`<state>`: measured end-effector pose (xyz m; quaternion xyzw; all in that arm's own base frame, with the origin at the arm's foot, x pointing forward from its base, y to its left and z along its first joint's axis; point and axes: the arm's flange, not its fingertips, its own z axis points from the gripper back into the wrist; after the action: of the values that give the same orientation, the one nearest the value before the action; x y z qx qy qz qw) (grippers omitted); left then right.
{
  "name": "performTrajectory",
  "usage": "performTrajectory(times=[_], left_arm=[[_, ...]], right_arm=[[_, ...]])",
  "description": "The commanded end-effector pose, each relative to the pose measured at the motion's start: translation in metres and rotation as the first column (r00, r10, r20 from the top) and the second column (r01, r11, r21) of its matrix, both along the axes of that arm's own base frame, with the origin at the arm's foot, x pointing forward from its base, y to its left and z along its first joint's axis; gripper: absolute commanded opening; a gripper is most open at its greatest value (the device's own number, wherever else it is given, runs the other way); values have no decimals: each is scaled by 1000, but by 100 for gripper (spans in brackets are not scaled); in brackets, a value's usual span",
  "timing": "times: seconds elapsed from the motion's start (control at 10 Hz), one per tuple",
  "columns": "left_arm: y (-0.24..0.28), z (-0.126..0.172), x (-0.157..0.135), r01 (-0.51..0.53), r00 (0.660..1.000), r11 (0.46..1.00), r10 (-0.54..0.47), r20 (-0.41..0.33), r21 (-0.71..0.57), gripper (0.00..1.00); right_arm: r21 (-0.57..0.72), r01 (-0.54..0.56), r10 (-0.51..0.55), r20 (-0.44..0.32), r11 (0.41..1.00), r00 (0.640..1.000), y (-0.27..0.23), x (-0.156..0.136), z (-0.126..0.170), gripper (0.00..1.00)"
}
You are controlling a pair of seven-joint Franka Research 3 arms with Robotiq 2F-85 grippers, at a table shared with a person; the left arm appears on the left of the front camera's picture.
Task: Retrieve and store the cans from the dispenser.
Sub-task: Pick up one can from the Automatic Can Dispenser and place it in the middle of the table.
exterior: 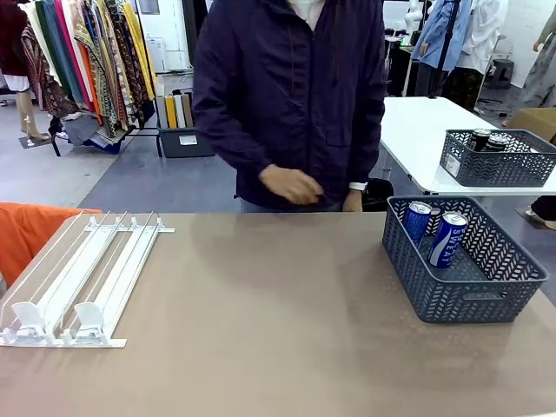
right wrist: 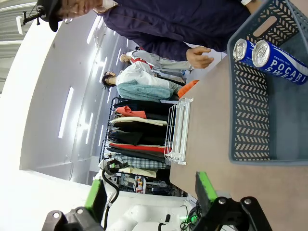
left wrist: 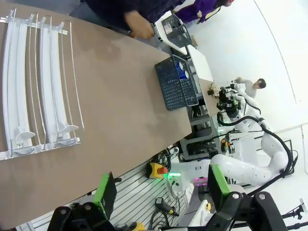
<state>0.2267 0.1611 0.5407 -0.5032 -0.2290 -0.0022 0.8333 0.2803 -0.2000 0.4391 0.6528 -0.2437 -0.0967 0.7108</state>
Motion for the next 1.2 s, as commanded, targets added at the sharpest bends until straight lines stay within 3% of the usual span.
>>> performTrajectory(times=[0.0,1.1], left_arm=[[0,0,1,9,1000,1000,-8,26,-7,100],[0,0,1,9,1000,1000,-8,26,-7,100]], right_arm=[[-7,-10,10,15,1000,1000,0,-1,1,100],[-7,-10,10,15,1000,1000,0,-1,1,100]])
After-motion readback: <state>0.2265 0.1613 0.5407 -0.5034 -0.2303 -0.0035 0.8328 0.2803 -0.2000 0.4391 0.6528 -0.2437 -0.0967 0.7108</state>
